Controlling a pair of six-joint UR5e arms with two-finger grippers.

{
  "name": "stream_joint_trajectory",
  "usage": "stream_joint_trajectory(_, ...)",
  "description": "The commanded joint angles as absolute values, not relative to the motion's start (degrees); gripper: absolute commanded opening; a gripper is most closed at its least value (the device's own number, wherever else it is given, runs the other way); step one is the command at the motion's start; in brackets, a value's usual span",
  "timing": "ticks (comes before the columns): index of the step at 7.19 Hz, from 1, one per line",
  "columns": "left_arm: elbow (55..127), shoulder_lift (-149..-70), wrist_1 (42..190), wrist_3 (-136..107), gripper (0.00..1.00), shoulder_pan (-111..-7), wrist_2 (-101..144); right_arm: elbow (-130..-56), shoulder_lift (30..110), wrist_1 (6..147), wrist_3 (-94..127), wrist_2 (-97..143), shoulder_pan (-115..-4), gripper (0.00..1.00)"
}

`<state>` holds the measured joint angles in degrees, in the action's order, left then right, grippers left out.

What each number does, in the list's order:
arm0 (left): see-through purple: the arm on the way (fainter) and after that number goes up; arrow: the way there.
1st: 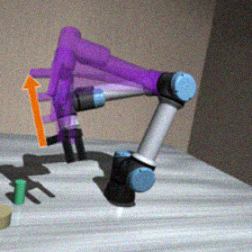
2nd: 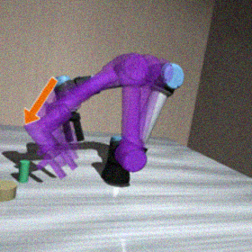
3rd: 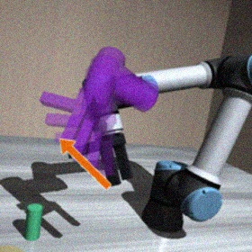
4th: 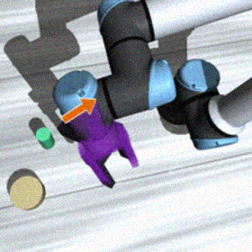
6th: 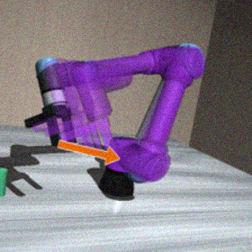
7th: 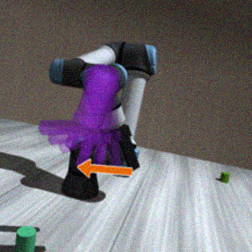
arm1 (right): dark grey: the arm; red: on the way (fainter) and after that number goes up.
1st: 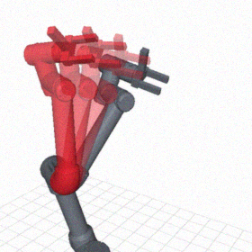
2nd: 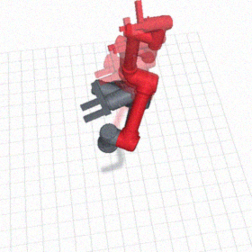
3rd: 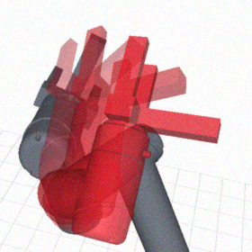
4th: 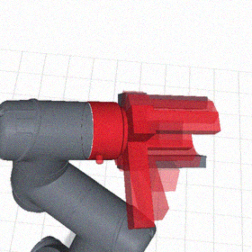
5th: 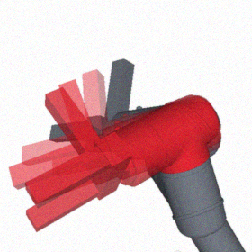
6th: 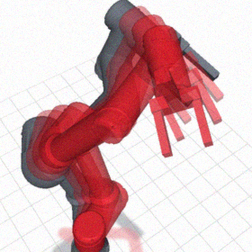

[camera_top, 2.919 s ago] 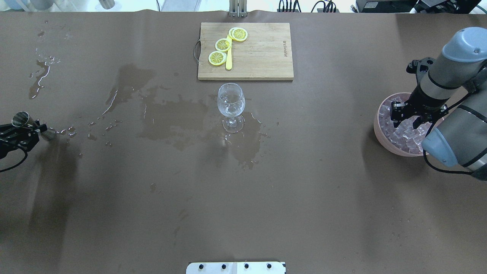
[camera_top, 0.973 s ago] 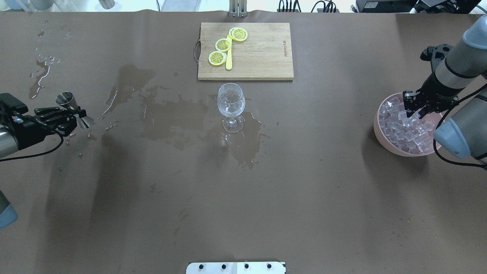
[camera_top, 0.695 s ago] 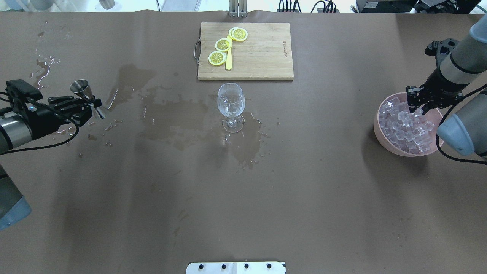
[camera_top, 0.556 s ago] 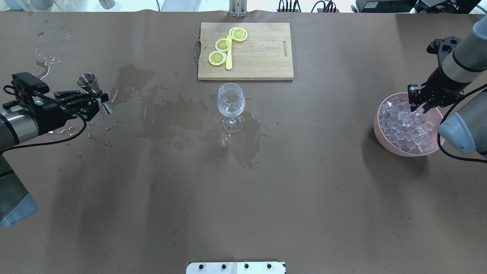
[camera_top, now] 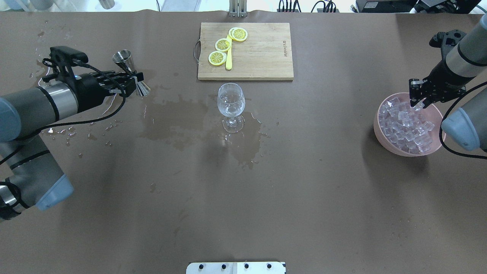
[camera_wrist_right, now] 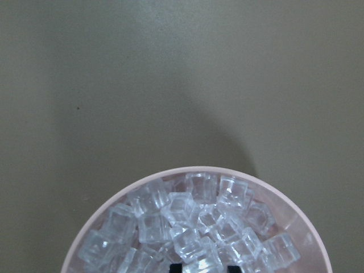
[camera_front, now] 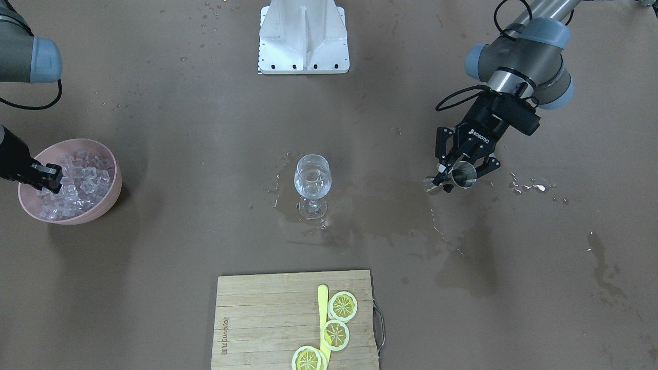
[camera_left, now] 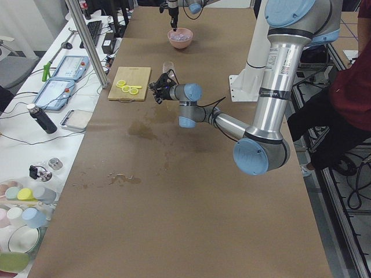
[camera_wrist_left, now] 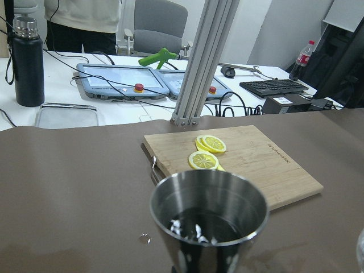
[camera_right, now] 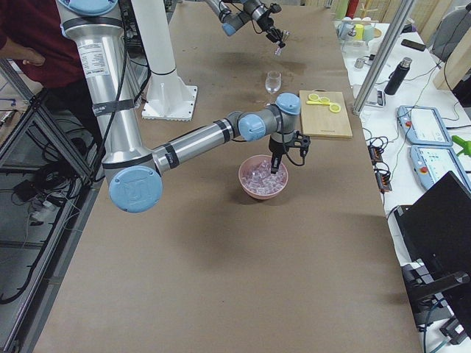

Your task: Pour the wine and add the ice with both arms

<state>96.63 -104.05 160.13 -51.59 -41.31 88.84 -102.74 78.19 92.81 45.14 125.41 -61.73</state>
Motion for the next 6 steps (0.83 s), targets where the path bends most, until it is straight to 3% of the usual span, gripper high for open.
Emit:
stream_joint_trajectory(1,100.71,-106.00,152.96,-51.68,0.00,-41.31,89.03,-103.71,78.05,92.73,45.18,127.51,-63.01,0.15)
stream_joint_trajectory(6,100.90,-108.53,152.93,-41.11,0.00,-34.30,79.21,-107.58,77.25,97.38,45.35,129.55,-64.60,0.15)
